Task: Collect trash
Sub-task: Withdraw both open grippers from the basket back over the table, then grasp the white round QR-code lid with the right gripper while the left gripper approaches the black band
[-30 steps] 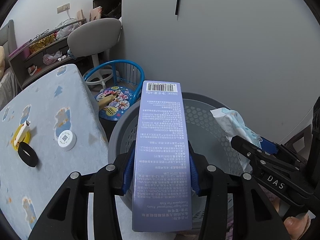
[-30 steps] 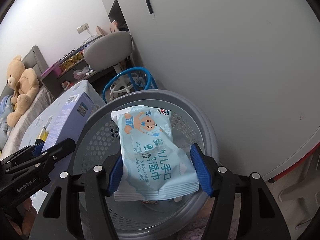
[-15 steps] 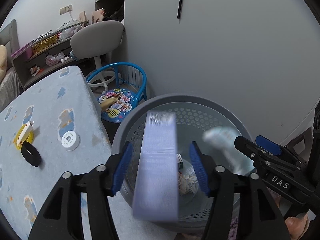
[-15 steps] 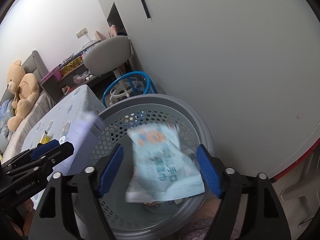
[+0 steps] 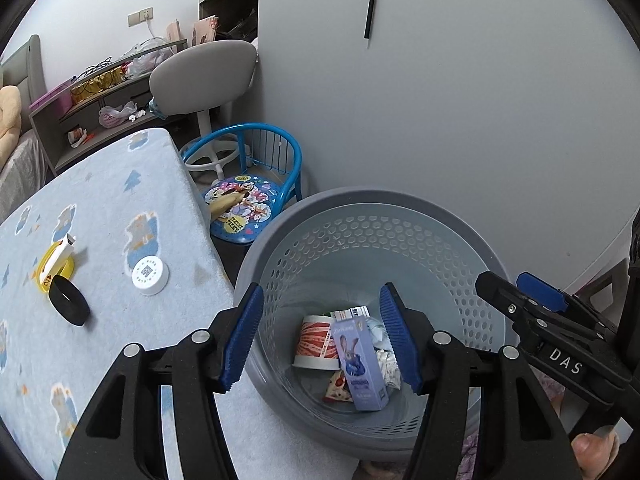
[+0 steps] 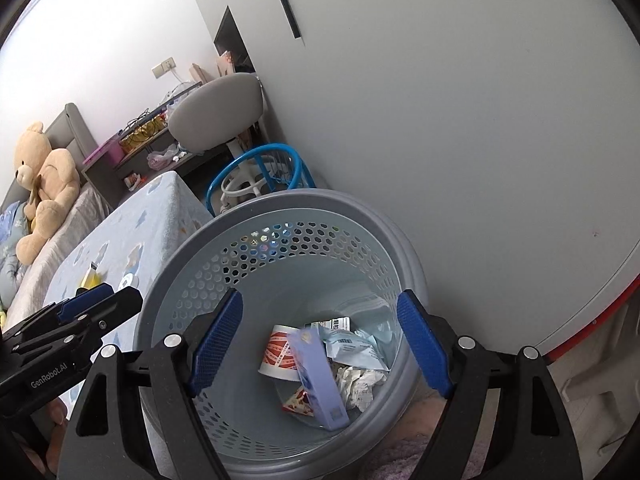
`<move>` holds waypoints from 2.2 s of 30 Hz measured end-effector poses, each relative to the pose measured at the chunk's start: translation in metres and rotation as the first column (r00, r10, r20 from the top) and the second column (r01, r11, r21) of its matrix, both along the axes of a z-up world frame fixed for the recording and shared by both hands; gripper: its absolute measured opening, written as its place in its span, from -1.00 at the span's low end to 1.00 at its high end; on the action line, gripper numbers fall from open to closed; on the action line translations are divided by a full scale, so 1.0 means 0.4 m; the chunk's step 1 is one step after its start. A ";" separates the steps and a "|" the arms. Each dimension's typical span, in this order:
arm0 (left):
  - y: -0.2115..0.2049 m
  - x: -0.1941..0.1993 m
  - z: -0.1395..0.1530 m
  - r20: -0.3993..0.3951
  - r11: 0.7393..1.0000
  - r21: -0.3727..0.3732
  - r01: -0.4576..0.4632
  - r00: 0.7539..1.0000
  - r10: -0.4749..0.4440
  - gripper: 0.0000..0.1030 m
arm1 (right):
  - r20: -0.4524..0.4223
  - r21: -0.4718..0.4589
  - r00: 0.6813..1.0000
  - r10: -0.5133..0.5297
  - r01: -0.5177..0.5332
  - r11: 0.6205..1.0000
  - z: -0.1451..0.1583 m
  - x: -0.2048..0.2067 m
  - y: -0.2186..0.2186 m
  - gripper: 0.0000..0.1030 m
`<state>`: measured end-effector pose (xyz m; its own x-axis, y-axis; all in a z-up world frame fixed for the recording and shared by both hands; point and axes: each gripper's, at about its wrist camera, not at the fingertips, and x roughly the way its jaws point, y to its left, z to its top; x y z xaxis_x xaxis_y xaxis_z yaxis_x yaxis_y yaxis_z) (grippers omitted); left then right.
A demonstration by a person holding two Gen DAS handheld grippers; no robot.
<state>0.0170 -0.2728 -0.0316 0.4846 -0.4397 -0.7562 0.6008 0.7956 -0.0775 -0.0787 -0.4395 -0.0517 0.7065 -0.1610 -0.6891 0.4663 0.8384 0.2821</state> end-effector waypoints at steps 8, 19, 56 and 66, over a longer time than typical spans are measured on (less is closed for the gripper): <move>0.021 -0.002 0.003 -0.007 1.000 0.001 -0.021 1.000 0.021 0.13 | -0.001 -0.002 1.000 0.003 -0.003 1.000 -0.001 0.002 0.001 0.52; 0.099 -0.011 0.041 0.020 0.996 -0.033 -0.078 0.997 0.079 0.13 | -0.020 -0.043 0.999 0.033 -0.033 0.999 -0.004 0.011 0.027 0.52; 0.496 0.081 0.036 0.031 0.932 -0.058 -0.358 0.932 0.360 0.13 | 0.003 -0.055 0.978 0.208 -0.207 0.977 0.052 0.150 0.256 0.56; 0.588 0.123 0.026 0.022 0.905 -0.059 -0.421 0.906 0.423 0.13 | 0.003 -0.048 0.952 0.307 -0.306 0.951 0.057 0.250 0.360 0.56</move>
